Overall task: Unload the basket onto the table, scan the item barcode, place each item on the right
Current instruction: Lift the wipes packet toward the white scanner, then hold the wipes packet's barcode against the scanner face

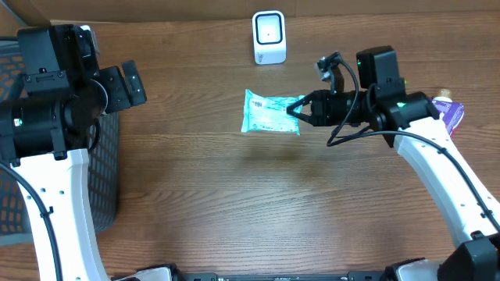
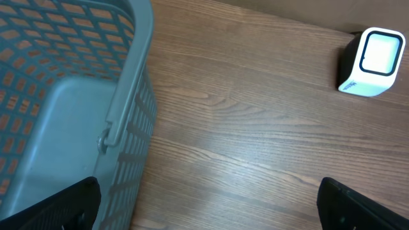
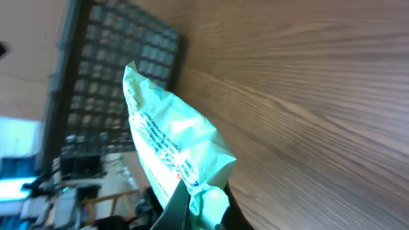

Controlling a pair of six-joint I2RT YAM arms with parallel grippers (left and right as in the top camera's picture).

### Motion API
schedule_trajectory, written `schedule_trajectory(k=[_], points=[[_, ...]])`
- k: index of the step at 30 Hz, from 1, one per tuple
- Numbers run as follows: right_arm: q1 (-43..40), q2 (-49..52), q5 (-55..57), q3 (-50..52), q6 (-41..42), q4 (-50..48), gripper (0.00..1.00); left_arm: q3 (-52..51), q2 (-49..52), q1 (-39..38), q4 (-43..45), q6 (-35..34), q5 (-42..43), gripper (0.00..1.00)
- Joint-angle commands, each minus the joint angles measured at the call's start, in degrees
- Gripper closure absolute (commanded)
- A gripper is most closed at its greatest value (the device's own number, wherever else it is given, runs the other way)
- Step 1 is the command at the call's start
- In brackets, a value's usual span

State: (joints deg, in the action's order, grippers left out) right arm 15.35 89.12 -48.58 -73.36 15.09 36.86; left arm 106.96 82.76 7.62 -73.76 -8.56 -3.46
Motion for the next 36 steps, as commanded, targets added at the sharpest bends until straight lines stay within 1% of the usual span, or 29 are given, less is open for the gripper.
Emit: schedule_trajectory(k=[1, 4, 6, 7, 8, 11, 13, 15, 17, 20, 25, 27, 28, 31, 36], points=[[-0.1, -2.4, 15.5, -3.0, 0.4, 3.8, 0.96, 0.1, 0.1, 0.2, 0.1, 1.1, 0.3, 0.00], [1.4, -2.3, 32.4, -6.1, 4.9, 5.4, 0.96, 0.1, 0.1, 0.2, 0.1, 1.1, 0.3, 0.00], [3.0, -2.0, 43.9, -9.9, 4.9, 6.2, 0.96, 0.1, 0.1, 0.2, 0.1, 1.1, 0.3, 0.00], [4.3, -1.3, 51.6, -13.0, 4.7, 6.6, 0.96, 0.1, 0.1, 0.2, 0.1, 1.1, 0.3, 0.01], [5.3, -0.6, 56.4, -15.2, 3.8, 6.6, 0.96, 0.1, 0.1, 0.2, 0.1, 1.1, 0.3, 0.00], [8.7, 3.2, 72.6, -21.9, -1.5, 5.2, 0.96, 0.1, 0.1, 0.2, 0.1, 1.1, 0.3, 0.00], [10.8, 6.5, 81.9, -24.1, -7.2, 0.4, 0.96, 0.1, 0.1, 0.2, 0.1, 1.1, 0.3, 0.01], [12.2, 9.9, 88.5, -24.3, -13.0, -7.1, 0.96, 0.1, 0.1, 0.2, 0.1, 1.1, 0.3, 0.00], [13.0, 14.1, 90.5, -24.3, -21.2, -15.5, 0.96, 0.1, 0.1, 0.2, 0.1, 1.1, 0.3, 0.01], [13.6, 20.8, 90.6, -24.2, -33.7, -28.2, 0.96, 0.1, 0.1, 0.2, 0.1, 1.1, 0.3, 0.00], [14.3, 30.1, 90.6, -24.2, -54.6, -46.6, 0.96, 0.1, 0.1, 0.2, 0.1, 1.1, 0.3, 0.00], [14.4, 33.1, 90.4, -24.2, -59.8, -52.5, 0.96, 0.1, 0.1, 0.2, 0.1, 1.1, 0.3, 0.00], [14.6, 34.5, 90.2, -24.2, -62.7, -55.1, 0.96, 0.1, 0.1, 0.2, 0.1, 1.1, 0.3, 0.00], [14.6, 38.0, 87.2, -24.2, -70.7, -58.3, 0.96, 0.1, 0.1, 0.2, 0.1, 1.1, 0.3, 0.00], [14.6, 42.5, 85.5, -24.2, -78.8, -62.5, 0.96, 0.1, 0.1, 0.2, 0.1, 1.1, 0.3, 0.00]])
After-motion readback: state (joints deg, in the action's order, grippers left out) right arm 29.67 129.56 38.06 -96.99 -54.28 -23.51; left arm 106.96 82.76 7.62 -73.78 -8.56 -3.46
